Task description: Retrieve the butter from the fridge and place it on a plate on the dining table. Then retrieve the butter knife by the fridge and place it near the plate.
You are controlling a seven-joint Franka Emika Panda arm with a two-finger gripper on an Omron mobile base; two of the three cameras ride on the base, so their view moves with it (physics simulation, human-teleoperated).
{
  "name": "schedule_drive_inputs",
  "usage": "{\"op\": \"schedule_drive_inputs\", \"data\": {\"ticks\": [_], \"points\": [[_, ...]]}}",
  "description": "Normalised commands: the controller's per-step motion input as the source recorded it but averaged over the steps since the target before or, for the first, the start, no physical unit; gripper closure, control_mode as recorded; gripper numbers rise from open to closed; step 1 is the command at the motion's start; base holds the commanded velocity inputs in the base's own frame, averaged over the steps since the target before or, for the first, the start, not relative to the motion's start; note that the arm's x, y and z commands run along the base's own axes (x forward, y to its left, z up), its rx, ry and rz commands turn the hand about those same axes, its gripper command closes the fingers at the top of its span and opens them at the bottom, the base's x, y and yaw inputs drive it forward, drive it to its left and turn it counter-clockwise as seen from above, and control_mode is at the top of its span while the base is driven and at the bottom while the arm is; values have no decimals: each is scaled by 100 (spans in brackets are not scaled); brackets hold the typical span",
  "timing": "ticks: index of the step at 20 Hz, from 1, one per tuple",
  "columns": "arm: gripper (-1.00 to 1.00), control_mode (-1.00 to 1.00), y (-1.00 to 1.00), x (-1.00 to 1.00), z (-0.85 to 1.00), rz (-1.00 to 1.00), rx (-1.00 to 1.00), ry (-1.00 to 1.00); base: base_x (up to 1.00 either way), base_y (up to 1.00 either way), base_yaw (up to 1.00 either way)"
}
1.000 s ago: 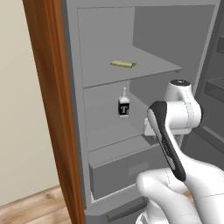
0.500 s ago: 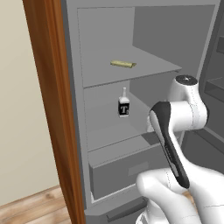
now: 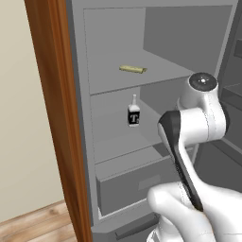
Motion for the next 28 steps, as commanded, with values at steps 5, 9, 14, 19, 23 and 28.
{"op": "schedule_drive_inputs", "data": {"ticks": [5,9,14,19,23,28], "points": [[-100,-100,0,0,61,6,3,0,0,0,0],[-100,-100,0,-2,74,1,21,-3,0,0,0],[-100,-100,1,0,47,0,8,-14,0,0,0],[-100,-100,17,23,11,0,18,-17,0,0,0],[-100,-100,6,45,0,0,34,-23,0,0,0],[-100,-100,1,27,40,0,20,-12,0,0,0]]}}
